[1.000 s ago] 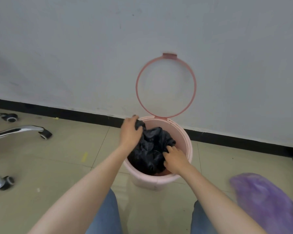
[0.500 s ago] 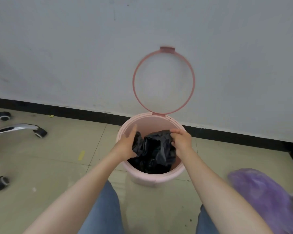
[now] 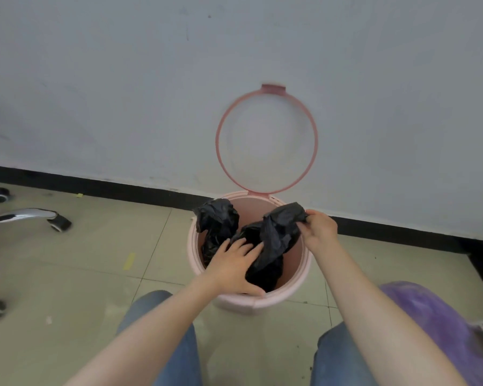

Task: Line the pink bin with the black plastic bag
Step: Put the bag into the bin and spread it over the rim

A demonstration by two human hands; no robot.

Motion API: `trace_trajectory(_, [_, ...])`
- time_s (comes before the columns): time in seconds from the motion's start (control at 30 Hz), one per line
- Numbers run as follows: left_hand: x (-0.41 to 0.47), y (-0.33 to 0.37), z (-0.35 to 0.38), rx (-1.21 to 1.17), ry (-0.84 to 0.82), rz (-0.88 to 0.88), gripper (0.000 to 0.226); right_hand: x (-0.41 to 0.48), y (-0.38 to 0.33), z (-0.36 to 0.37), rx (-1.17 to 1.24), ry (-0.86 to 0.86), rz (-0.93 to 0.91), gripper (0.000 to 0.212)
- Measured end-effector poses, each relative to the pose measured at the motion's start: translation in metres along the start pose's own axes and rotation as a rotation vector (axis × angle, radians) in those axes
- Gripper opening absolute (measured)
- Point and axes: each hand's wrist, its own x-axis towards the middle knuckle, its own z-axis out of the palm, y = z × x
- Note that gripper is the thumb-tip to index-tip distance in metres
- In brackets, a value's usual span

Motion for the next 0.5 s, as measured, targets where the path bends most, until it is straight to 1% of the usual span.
trace_trajectory(0.03, [0.003,-0.001,0.008,-0.010,0.014,-0.022,0.086,0.000,-0.004,-0.002,0.063,0.002,0.021,0.039])
trace_trajectory(0.07, [0.006,-0.004,0.011,-0.012,0.074,-0.034,0.072,-0.003,-0.008,-0.006,0.058,0.005,0.017,0.037])
trace_trajectory(0.1, [0.007,-0.007,0.011,-0.005,0.149,-0.024,0.057,-0.006,-0.012,-0.011,-0.023,0.012,-0.028,0.034])
trace_trajectory(0.13, [0.009,-0.011,0.009,0.016,0.203,0.006,0.044,-0.010,-0.015,-0.017,-0.192,0.039,-0.133,0.036])
trace_trajectory(0.17, [0.009,-0.015,0.007,0.012,0.260,0.054,0.036,-0.017,-0.017,-0.022,-0.429,0.058,-0.319,0.042])
trace_trajectory(0.2, [0.009,-0.017,0.003,0.011,0.322,0.120,0.032,-0.025,-0.018,-0.027,-0.663,0.004,-0.595,0.049])
trace_trajectory(0.23, [0.009,-0.019,-0.002,0.000,0.362,0.180,0.030,-0.036,-0.019,-0.029,-0.841,-0.135,-0.895,0.053])
trace_trajectory(0.27, [0.007,-0.019,-0.007,-0.028,0.377,0.229,0.029,-0.048,-0.019,-0.027,-1.001,-0.324,-1.139,0.057])
trace_trajectory(0.3, [0.006,-0.020,-0.013,-0.062,0.365,0.250,0.031,-0.054,-0.018,-0.024,-1.192,-0.528,-1.307,0.061])
trace_trajectory(0.33, [0.004,-0.018,-0.019,-0.090,0.368,0.249,0.033,-0.060,-0.017,-0.019,-1.444,-0.707,-1.356,0.063])
trace_trajectory(0.37, [0.002,-0.018,-0.025,-0.150,0.365,0.240,0.034,-0.061,-0.015,-0.015,-1.719,-0.822,-1.289,0.060])
trace_trajectory(0.4, [0.001,-0.016,-0.031,-0.236,0.369,0.220,0.035,-0.059,-0.014,-0.014,-1.953,-0.865,-1.220,0.055])
trace_trajectory(0.43, [0.000,-0.015,-0.036,-0.346,0.385,0.189,0.035,-0.053,-0.015,-0.017,-2.096,-0.855,-1.192,0.050])
trace_trajectory(0.47, [-0.001,-0.015,-0.040,-0.454,0.389,0.139,0.035,-0.049,-0.020,-0.021,-2.182,-0.813,-1.174,0.042])
trace_trajectory(0.5, [-0.002,-0.014,-0.044,-0.549,0.396,0.088,0.034,-0.044,-0.026,-0.024,-2.160,-0.758,-1.162,0.034])
